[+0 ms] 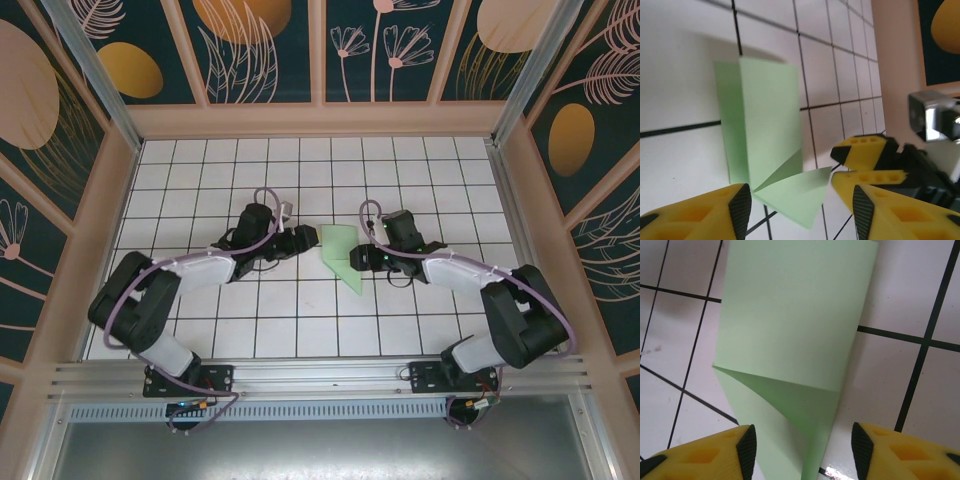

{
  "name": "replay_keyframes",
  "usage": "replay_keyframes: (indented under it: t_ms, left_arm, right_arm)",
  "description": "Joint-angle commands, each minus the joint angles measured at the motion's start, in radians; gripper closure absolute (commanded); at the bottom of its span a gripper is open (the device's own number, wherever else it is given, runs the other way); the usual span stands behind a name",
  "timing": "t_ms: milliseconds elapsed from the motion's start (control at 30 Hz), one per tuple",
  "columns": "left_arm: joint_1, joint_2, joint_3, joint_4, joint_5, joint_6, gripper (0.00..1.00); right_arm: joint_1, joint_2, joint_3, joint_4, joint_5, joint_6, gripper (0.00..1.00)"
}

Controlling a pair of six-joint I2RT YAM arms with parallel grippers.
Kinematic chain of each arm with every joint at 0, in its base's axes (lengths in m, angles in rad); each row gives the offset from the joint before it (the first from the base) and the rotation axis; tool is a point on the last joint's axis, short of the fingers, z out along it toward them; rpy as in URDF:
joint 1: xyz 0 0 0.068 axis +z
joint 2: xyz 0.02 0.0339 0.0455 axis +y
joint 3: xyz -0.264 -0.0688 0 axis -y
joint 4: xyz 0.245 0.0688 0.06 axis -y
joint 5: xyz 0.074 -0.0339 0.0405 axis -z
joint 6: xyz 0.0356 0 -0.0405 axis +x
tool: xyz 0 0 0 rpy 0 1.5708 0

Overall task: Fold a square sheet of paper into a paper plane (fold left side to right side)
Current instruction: Fourth fold the wing at the center of the table.

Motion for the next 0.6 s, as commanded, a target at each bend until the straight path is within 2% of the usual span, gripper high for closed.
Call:
replay_keyframes:
  t_ms: [0,133,267,433,567]
  left_arm:
    - [-0.004,0.071,-0.012,0.213,0.114,-0.117,0.43]
    - [-0.017,0.158,0.001,0.261,0.139,-0.132,0.44]
    - [-0.02,0.21,0.03,0.221,0.129,-0.107,0.44]
    - [-0.026,0.268,0.034,0.247,0.129,-0.12,0.44]
    - [-0.035,0.291,0.049,0.329,0.168,-0.161,0.53]
  right_arm:
    - [0.0,0.019,-0.012,0.044,0.045,-0.005,0.48]
    - [0.001,0.03,-0.014,0.036,0.092,0.001,0.51]
    - [0.0,0.036,-0.01,0.015,0.124,-0.003,0.52]
    - [0.0,0.036,-0.004,0.003,0.139,-0.01,0.53]
    - [0.001,0.008,-0.006,0.001,0.155,-0.008,0.53]
